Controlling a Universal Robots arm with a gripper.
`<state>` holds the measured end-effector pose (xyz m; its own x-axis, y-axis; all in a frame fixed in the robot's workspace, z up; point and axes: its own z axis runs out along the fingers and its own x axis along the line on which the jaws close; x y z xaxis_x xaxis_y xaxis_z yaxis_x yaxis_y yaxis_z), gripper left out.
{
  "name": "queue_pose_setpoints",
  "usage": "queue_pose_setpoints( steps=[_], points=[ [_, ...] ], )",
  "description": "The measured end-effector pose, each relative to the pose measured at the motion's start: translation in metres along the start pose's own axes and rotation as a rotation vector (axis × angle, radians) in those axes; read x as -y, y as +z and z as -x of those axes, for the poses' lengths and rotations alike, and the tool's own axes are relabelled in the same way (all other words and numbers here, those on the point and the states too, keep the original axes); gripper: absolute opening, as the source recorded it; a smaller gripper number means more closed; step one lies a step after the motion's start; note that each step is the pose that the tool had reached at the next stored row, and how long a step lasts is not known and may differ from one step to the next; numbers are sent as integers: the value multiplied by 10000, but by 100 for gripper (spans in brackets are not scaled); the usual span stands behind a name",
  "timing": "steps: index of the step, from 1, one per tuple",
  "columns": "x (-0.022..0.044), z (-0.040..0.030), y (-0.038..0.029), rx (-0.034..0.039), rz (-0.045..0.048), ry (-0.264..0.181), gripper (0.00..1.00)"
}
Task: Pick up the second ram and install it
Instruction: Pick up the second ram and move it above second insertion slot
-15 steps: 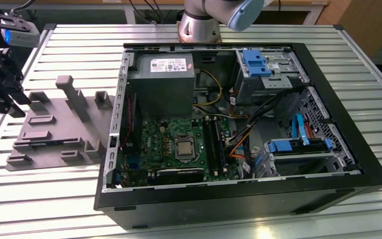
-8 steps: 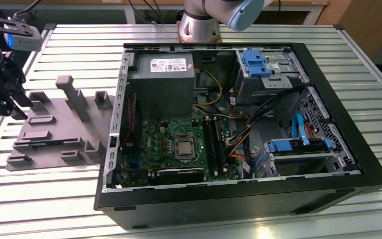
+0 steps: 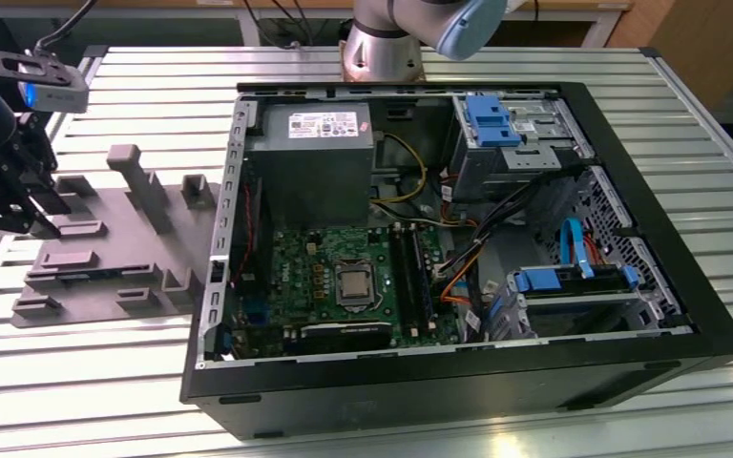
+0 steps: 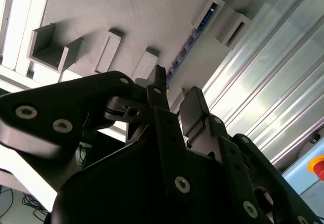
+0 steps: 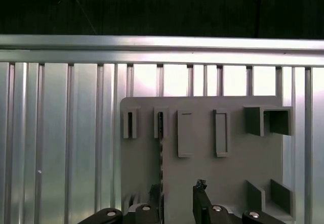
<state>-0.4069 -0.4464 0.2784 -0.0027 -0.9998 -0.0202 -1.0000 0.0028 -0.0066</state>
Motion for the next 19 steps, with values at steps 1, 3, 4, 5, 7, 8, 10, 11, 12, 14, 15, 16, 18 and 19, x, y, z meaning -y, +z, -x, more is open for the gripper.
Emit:
queue_pose_setpoints(
  steps=[1, 3, 4, 5, 7, 8, 10, 11, 12, 14, 15, 16, 18, 19],
  points=[
    [0, -1, 17, 0, -5, 1, 39],
    [0, -2, 32, 1, -10, 0, 39],
    [0, -3, 31, -1, -9, 0, 39],
    [0, -2, 34, 0, -10, 0, 39],
    [0, -2, 36, 0, -10, 0, 39],
    [0, -2, 36, 0, -10, 0, 39],
    [0, -3, 36, 0, -10, 0, 39],
    [0, -2, 37, 0, -11, 0, 39],
    [0, -3, 37, 0, -10, 0, 39],
    [0, -3, 41, 1, -12, -1, 39],
    [0, -3, 45, 2, -13, -1, 39],
    [0, -3, 52, 2, -13, -1, 39],
    [0, -4, 68, 1, -11, 0, 39],
    [0, -5, 78, 0, -10, 0, 39]
  ],
)
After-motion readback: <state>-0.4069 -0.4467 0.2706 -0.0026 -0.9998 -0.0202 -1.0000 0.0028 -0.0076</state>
